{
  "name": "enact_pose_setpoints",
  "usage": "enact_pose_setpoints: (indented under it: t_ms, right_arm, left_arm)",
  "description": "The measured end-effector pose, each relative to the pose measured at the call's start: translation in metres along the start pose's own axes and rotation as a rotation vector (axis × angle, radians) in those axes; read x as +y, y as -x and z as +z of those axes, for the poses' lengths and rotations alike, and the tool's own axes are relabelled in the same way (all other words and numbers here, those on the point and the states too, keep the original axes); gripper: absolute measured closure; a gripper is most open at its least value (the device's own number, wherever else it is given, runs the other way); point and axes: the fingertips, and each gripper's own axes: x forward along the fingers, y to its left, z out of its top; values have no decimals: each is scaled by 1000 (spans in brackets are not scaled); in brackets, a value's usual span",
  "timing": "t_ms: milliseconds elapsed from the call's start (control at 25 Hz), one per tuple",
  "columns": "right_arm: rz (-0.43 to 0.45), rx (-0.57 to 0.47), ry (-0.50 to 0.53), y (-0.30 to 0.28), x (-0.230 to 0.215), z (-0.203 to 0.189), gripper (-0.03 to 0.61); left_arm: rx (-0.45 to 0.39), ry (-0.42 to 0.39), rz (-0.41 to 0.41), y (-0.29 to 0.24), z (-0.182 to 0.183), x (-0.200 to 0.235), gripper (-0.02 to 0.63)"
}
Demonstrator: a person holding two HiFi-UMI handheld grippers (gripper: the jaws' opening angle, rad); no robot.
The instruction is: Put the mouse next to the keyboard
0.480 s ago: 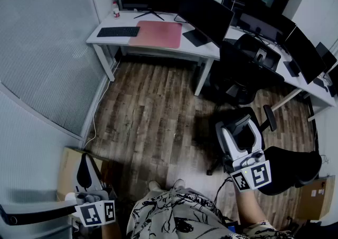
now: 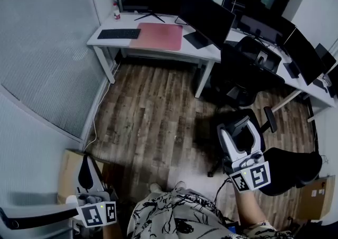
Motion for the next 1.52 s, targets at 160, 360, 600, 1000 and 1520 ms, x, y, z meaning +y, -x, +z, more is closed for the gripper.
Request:
enact_pose_setpoints:
  t_ms: [160, 360, 600, 1000, 1520]
  right_arm:
    - [-5, -6, -5, -6, 9, 0, 276]
    - [-6, 9, 19, -14, 27, -6, 276]
    - [16, 14, 20, -36, 42, -14, 276]
    - [49, -14, 21, -99, 4, -25, 276]
    - [119, -17, 3, -183, -57, -40, 276]
  left_arm:
    - [-2, 6, -3, 0, -3, 12, 609]
    - [-5, 20, 1, 3, -11, 33, 609]
    - [10, 33, 22, 4, -22, 51, 609]
    - [13, 19, 108, -42, -24, 47, 609]
    - [18, 9, 183, -120, -33, 23, 609]
